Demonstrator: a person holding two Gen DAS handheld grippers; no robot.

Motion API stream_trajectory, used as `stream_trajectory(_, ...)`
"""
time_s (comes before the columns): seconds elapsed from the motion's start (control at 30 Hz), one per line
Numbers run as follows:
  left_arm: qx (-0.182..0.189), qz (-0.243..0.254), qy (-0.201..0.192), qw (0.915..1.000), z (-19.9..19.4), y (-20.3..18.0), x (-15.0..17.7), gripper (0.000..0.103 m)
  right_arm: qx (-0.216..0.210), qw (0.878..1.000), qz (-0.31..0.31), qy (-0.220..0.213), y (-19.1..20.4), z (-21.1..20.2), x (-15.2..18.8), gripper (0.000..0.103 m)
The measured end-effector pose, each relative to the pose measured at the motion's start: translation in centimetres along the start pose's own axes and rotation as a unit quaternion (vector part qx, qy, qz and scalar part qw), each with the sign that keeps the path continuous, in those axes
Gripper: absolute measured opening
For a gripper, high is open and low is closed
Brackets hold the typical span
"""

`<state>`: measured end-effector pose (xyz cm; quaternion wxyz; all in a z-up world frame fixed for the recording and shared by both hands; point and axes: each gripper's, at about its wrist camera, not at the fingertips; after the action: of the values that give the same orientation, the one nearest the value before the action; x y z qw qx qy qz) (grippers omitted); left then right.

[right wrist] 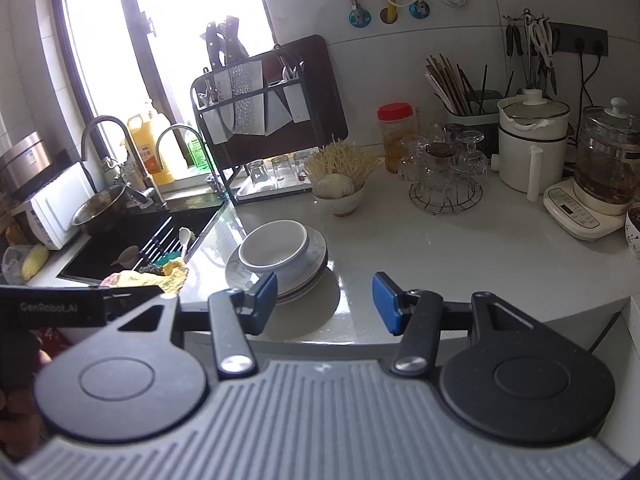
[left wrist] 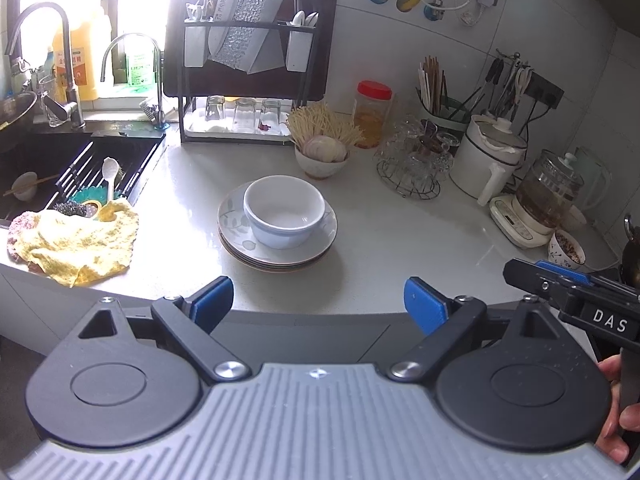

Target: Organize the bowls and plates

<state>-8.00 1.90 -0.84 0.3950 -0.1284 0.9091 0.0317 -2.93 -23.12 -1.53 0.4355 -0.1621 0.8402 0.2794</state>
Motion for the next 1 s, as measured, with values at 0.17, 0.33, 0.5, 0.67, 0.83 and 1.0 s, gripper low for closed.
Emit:
stream_trajectory(0.17, -0.008, 0.015, -0.006, 0.9998, -0.3, -0.7, 0.1, 0.095, 0.003, 1.0, -0.001, -0.004, 0.0, -0.3, 0.3, 0.055)
stream_trajectory(0.33, 0.0, 0.018, 0.0, 0.9998, -0.2, -1.2, 0.3, 0.095, -0.003, 1.0, -0.002, 0.005, -0.1, -0.4, 0.7, 0.055)
stream_trajectory(0.5, 0.005, 0.027, -0.001, 0.9996, 0.1, -2.0, 0.3, 0.095, 0.006, 1.0, 0.0, 0.001, -0.5, -0.7, 0.8, 0.055)
stream_trajectory(0.67, 0.016, 0.025, 0.002, 0.9996, 0.1, -2.3, 0.0, 0.095, 0.01, 1.0, 0.001, -0.011, -0.5, -1.3, 0.7, 0.055)
stream_trajectory(0.83, 0.019, 0.032, -0.001, 0.9993, -0.1, -2.4, 0.1, 0.097, 0.016, 1.0, -0.015, -0.013, -0.3, -1.3, 0.5, 0.066)
stream_trajectory(1.0, 0.014, 0.037, -0.003, 0.9992, 0.0, -2.3, -0.1, 0.097, 0.018, 0.999, 0.001, -0.027, -0.9, -1.5, 0.3, 0.103)
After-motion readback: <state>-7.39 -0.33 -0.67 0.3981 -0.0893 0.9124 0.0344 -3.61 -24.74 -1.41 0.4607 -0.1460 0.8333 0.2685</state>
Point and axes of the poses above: each gripper's, at about its wrist camera, not at the fingertips, and z roughly the way its jaws point, y to its left, x to its underside, and after that the axes turned 11 degrees about -x, right-handed
